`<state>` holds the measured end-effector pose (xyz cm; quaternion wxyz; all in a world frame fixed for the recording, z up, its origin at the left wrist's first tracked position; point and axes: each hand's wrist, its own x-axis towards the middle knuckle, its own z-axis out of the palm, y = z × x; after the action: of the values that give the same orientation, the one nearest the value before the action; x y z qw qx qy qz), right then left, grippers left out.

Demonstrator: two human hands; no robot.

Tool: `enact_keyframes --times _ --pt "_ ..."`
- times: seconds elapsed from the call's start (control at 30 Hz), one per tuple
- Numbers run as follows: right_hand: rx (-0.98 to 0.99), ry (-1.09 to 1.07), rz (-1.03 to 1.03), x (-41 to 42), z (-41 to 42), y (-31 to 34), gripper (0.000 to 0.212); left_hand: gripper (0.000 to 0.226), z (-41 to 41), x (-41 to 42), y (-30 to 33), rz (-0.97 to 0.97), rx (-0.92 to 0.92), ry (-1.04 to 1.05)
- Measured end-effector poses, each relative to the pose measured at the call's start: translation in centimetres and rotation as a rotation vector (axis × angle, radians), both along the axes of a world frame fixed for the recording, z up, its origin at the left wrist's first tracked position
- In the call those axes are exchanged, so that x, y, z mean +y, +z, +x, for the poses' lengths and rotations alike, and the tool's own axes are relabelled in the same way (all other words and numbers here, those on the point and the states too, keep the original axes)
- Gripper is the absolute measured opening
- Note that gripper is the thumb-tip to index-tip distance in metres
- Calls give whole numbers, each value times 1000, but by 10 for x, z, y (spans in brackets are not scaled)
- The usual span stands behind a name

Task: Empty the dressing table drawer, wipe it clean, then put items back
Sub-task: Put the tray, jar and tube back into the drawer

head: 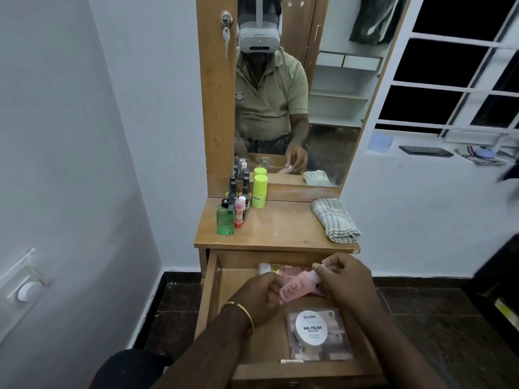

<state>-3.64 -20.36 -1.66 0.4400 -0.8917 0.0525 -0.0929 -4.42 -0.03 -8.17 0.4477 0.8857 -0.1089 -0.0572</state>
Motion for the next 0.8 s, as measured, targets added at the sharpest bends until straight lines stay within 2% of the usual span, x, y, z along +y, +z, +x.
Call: enact_keyframes --times 0.17,0.3,0.43,0.53,0.8 --pt "21 -13 -236 0 7 -16 10 30 2 0 -9 -25 52 -1" --pt "131 -5 -385 4 5 -23 8 36 5 -3 -15 -47 68 11" --pt "216 48 -438 5 1 -29 18 46 5 -5 -16 -81 87 -22" --pt "280 58 -507 4 -1 -30 23 45 6 -6 -18 -110 105 -43" --pt "295 87 -769 9 1 -34 21 46 5 -7 -22 -112 164 -78"
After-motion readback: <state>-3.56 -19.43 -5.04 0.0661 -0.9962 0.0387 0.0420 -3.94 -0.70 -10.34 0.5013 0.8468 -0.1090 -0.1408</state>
